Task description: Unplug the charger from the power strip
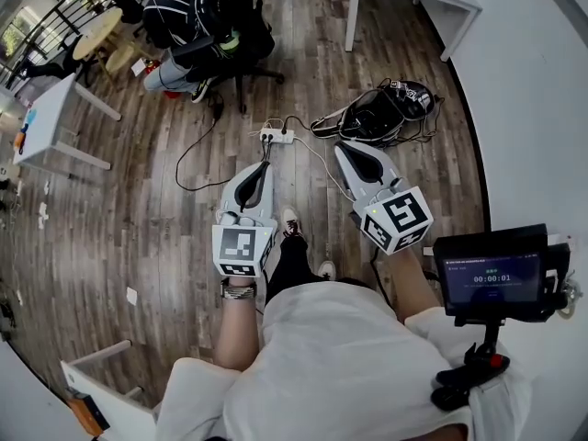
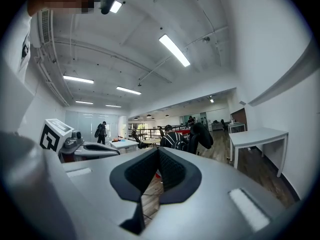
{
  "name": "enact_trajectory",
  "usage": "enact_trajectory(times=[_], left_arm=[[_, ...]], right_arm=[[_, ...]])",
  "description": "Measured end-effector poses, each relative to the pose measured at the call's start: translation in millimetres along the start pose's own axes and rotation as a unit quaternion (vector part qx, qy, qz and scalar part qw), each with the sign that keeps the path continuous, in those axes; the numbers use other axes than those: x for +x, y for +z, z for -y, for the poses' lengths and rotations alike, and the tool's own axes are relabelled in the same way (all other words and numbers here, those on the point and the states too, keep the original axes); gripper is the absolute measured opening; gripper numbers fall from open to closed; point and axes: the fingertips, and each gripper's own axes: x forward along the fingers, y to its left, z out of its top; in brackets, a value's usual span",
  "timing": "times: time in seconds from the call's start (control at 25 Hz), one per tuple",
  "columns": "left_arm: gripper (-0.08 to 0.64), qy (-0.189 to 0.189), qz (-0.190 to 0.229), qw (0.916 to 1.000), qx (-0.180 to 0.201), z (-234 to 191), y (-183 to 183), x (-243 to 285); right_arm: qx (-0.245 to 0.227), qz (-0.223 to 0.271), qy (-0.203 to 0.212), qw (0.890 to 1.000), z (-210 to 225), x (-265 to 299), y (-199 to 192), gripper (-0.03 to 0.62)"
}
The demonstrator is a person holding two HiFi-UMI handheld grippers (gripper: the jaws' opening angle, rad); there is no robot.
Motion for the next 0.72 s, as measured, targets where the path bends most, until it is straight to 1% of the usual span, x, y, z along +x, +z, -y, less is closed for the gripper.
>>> enact_trajectory(times=[0.16, 0.28, 0.36, 0.52, 0.64, 0.72], left_arm=[[0.003, -0.006, 0.002, 1.0, -0.003, -28.5, -3.2, 38.1], [0.003, -0.009, 0.001, 0.9999, -0.007, -72.8, -10.1, 86.4], [0.003, -0.01, -0.003, 0.9999, -0.012, -98.9, -12.8, 108.9], [0.003, -0.01, -0.004, 0.9998, -0.019, -109.1, -14.4, 115.9], [0.003, -0.014, -0.008, 0.9996, -0.022, -115.0, -10.9, 118.6], [0.003, -0.015, -0.012, 0.9995, -0.023, -125.7, -12.1, 128.7]], right_arm=[[-0.005, -0.006, -0.001, 1.0, 18.2, 40.9, -3.4, 0.002], [-0.007, -0.013, -0.002, 1.0, 43.4, 99.9, -7.8, 0.002], [-0.009, -0.017, -0.004, 1.0, 54.2, 130.9, -5.7, 0.002], [-0.013, -0.017, -0.01, 1.0, 57.7, 138.0, 0.0, 0.002], [-0.004, -0.023, -0.026, 0.999, 63.4, 140.5, 2.7, 0.002], [0.001, -0.028, -0.038, 0.999, 74.3, 151.9, 0.1, 0.002]])
